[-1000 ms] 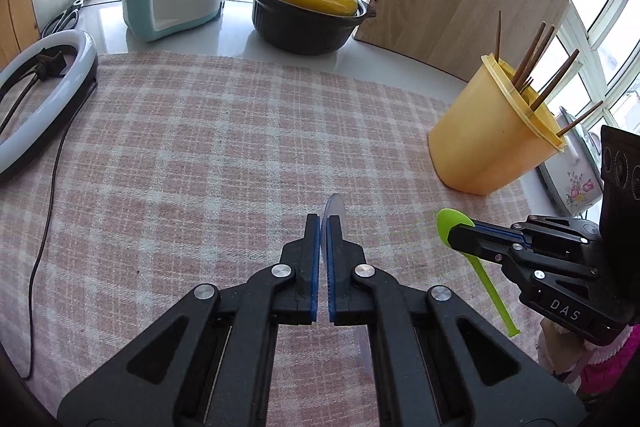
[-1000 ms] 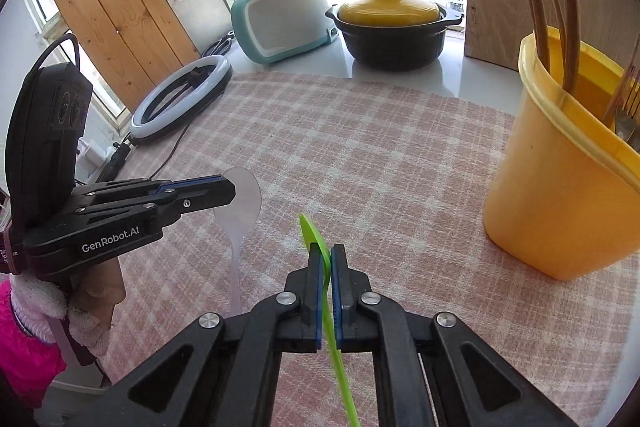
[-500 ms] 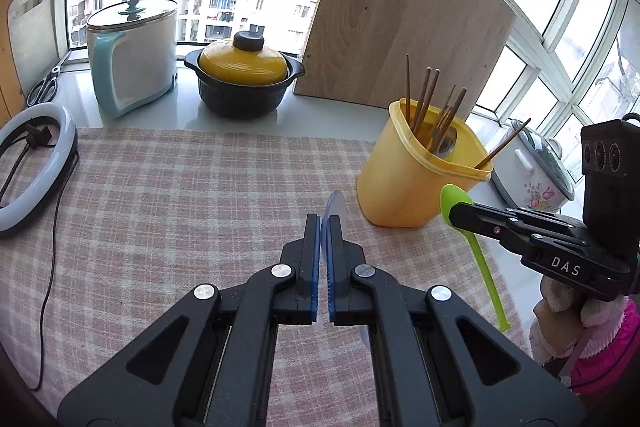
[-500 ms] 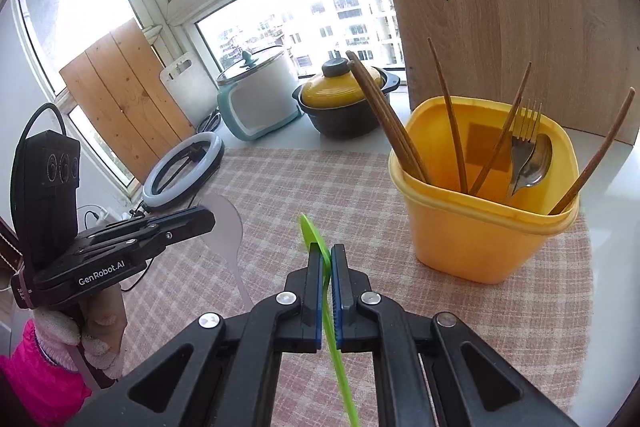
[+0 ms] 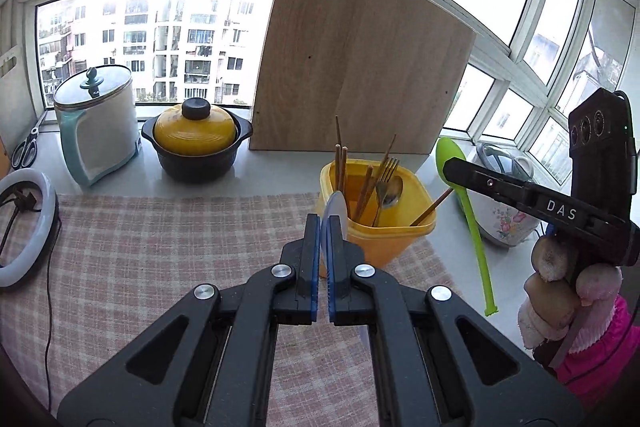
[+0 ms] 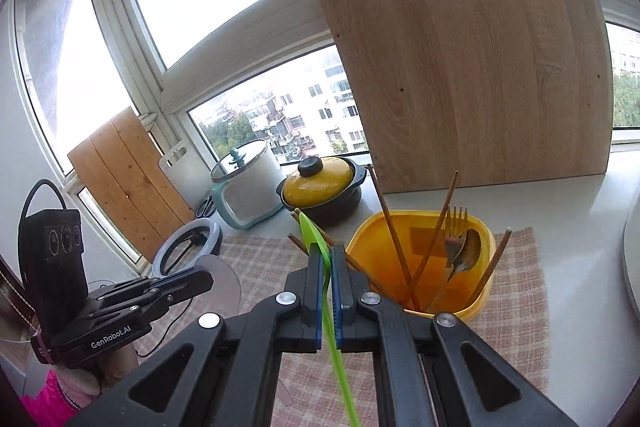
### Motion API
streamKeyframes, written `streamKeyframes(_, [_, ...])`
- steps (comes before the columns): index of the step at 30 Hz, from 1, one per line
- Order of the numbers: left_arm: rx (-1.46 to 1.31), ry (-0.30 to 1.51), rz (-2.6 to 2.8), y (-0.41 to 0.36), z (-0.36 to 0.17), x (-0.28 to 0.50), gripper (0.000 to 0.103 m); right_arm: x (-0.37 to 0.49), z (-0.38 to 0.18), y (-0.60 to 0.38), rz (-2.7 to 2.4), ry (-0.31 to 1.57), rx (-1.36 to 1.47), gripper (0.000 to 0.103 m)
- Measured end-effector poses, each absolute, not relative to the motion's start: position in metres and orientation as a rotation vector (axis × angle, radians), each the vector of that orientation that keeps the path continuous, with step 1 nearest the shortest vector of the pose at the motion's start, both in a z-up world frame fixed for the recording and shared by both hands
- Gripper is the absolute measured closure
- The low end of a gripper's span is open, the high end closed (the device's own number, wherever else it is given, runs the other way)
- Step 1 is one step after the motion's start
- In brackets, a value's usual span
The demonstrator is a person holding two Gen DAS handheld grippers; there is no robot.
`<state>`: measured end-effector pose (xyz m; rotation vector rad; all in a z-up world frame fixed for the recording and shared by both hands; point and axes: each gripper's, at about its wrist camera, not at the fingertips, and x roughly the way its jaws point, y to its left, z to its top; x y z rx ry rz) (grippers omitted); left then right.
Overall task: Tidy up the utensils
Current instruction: 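Lift the clear and green spoons and carry them over the yellow container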
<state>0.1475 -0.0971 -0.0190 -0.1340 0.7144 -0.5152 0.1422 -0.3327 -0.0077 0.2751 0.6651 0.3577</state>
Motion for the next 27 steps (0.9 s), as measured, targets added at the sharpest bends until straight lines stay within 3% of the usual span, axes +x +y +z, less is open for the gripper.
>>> streamKeyframes(27, [-0.021, 0.593, -0.500, -0.175, 0.015, 0.207, 0.103, 0.220, -0.003, -0.373, 0.259, 0.480, 0.360, 0.102])
